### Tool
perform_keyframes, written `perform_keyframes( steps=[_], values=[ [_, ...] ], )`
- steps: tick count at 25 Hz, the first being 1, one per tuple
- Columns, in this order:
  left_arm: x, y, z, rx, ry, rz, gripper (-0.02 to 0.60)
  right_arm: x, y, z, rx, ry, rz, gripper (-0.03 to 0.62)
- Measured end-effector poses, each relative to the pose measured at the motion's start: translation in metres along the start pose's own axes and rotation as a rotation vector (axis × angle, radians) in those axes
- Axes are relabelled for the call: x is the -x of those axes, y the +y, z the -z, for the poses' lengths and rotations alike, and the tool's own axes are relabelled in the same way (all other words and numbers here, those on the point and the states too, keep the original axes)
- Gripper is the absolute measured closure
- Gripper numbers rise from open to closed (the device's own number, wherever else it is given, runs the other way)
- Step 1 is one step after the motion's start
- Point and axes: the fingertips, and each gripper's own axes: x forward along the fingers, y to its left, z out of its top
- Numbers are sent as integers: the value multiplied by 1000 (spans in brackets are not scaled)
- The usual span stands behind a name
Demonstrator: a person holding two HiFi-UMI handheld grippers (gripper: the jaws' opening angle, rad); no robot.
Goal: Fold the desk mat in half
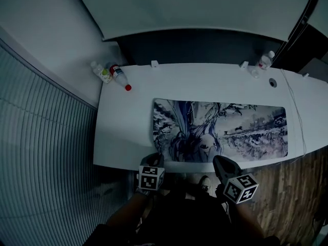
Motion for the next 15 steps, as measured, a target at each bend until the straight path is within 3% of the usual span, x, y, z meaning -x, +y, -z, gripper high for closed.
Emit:
perform_keyframes(
  steps=[7, 15],
  values=[
    [2, -21, -12, -47, -13, 85, 537, 7, -1, -5, -25, -43, 37, 571],
    [-7, -57, -27, -152, -5, 209, 538, 19, -8, -8, -90, -113, 103, 571]
  ],
)
